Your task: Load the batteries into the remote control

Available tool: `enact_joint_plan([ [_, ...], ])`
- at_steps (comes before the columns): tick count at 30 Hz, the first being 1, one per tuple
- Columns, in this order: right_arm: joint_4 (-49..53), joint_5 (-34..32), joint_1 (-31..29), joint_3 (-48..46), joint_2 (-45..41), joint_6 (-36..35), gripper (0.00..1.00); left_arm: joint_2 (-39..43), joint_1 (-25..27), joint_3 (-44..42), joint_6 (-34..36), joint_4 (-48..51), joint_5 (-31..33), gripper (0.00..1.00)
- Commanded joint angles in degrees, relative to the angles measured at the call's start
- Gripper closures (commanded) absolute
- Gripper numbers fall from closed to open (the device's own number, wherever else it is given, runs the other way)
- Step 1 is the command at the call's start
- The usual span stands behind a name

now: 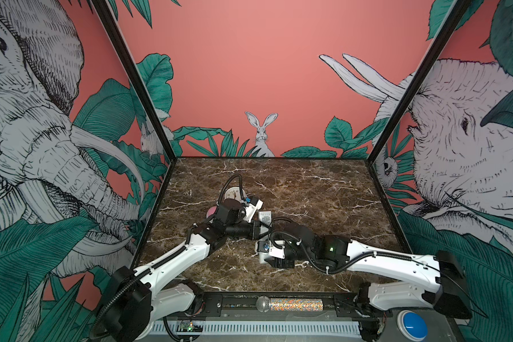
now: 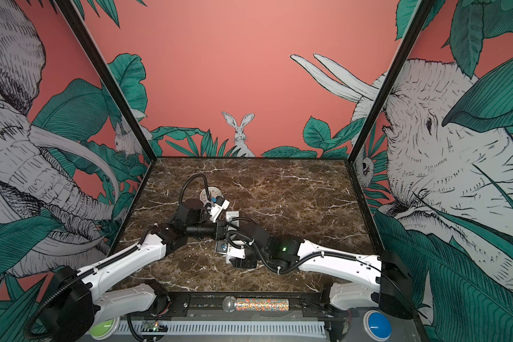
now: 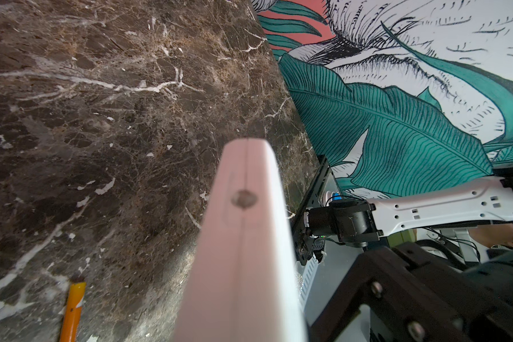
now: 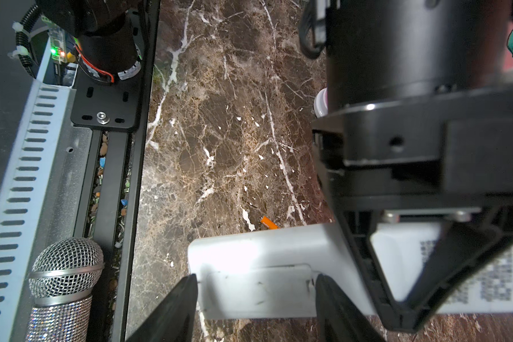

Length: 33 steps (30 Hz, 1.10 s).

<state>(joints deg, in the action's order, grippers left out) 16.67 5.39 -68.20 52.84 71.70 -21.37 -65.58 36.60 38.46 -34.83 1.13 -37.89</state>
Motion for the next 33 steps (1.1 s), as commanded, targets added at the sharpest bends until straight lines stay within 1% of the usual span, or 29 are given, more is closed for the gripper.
enact_joint_plan([
  [1,1.3,4.2,-0.8,0.0,-1.4,0.4,0.36,0.2,-0.3,1.4,0.5,-3.6,1.8,1.00],
  [22,0.4,3.0,-0.8,-0.9,-2.3,0.3,0.38,-0.2,-0.3,1.1,0.3,-3.9,1.8,1.00],
  [26,-0.1,2.5,-0.8,-1.1,-2.4,0.5,0.36,-0.1,-0.3,1.0,0.2,-4.1,1.7,1.00],
  [33,-1.0,1.1,-0.8,-1.2,-2.3,0.7,0.29,-0.1,-0.3,0.9,0.1,-4.4,1.7,1.00],
])
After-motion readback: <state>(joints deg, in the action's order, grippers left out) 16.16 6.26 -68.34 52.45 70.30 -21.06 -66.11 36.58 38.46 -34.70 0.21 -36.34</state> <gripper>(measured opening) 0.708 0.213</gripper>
